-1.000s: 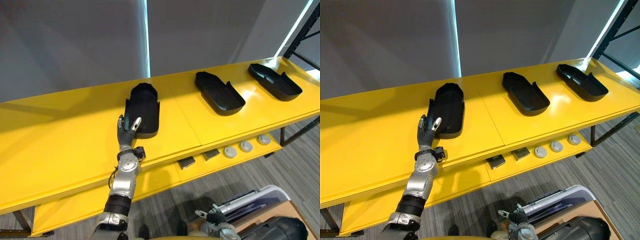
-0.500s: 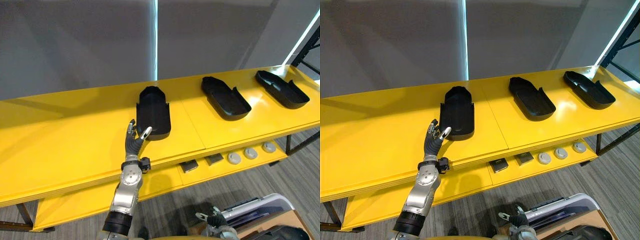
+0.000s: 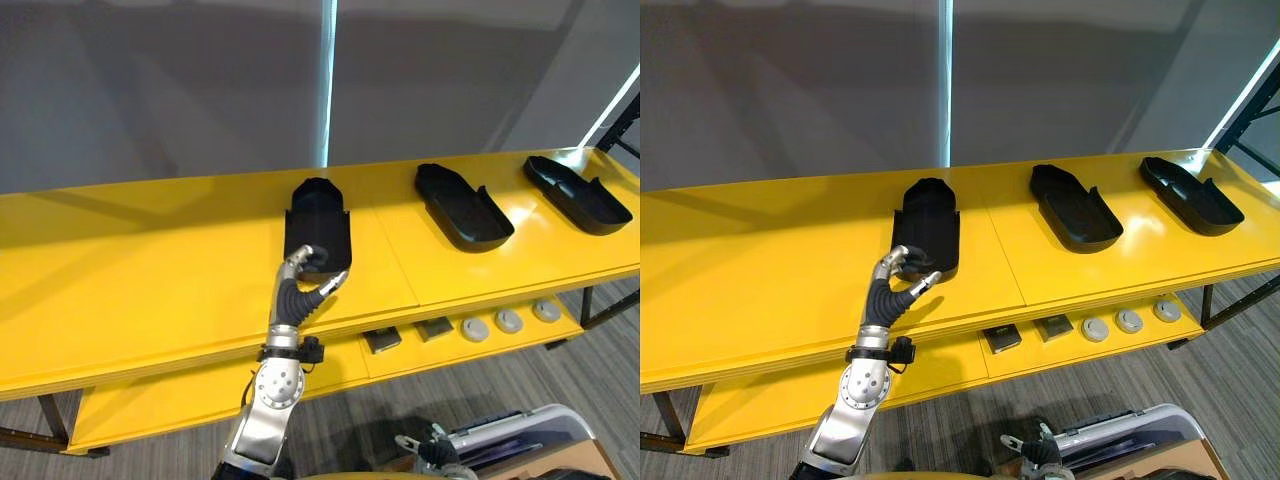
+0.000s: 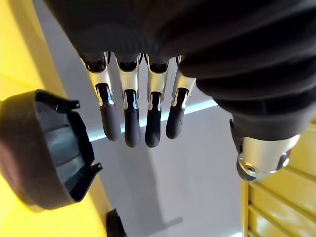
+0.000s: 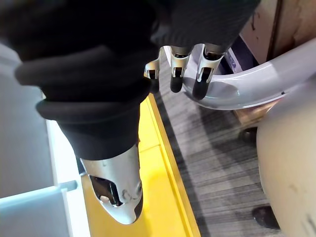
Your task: Walk over and take plastic housings, then place them on the shelf
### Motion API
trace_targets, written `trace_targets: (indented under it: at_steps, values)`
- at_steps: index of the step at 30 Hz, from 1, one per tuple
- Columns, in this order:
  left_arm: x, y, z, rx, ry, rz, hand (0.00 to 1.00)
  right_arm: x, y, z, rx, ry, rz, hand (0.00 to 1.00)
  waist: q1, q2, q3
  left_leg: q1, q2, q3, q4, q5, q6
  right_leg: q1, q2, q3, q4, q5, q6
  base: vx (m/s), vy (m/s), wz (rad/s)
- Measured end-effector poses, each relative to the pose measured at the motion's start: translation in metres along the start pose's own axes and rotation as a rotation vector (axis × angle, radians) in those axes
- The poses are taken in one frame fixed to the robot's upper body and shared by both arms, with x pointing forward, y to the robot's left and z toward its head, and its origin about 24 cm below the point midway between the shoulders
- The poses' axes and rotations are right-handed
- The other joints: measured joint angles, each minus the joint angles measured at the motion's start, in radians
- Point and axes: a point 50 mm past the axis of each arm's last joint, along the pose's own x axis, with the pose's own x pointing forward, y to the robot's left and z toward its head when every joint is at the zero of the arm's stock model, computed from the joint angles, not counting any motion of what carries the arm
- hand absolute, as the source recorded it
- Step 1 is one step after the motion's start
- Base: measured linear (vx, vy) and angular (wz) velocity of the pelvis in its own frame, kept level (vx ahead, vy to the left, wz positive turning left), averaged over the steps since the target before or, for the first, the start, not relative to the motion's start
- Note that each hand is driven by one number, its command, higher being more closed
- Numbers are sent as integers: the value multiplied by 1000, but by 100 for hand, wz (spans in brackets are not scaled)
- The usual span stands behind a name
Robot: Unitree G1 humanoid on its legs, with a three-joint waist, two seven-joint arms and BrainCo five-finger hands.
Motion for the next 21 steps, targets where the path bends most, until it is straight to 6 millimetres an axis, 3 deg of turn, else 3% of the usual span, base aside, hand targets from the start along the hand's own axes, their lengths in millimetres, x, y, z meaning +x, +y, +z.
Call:
trace_targets:
  at_steps: [8, 19, 21]
  values:
    - [16, -20, -25, 87, 82, -104, 100, 0, -1, 0, -10, 0, 2, 0, -5, 0, -3, -4, 1, 3, -6, 0, 0, -1, 3, 2, -21, 6, 3, -37, -11, -2]
    - [40, -20, -44, 219, 138, -154, 100, 3, 1, 9, -13, -21, 9, 0, -39, -3, 2, -15, -1, 26, -1, 0, 0, -14, 5, 27, -44, 30, -4, 13, 0, -8]
    - [40, -17, -47, 239, 146, -147, 100, 5, 2, 12, -13, -29, 12, 0, -58, -3, 5, -15, -1, 27, -1, 0, 0, -15, 5, 28, -44, 30, -4, 0, 0, 0]
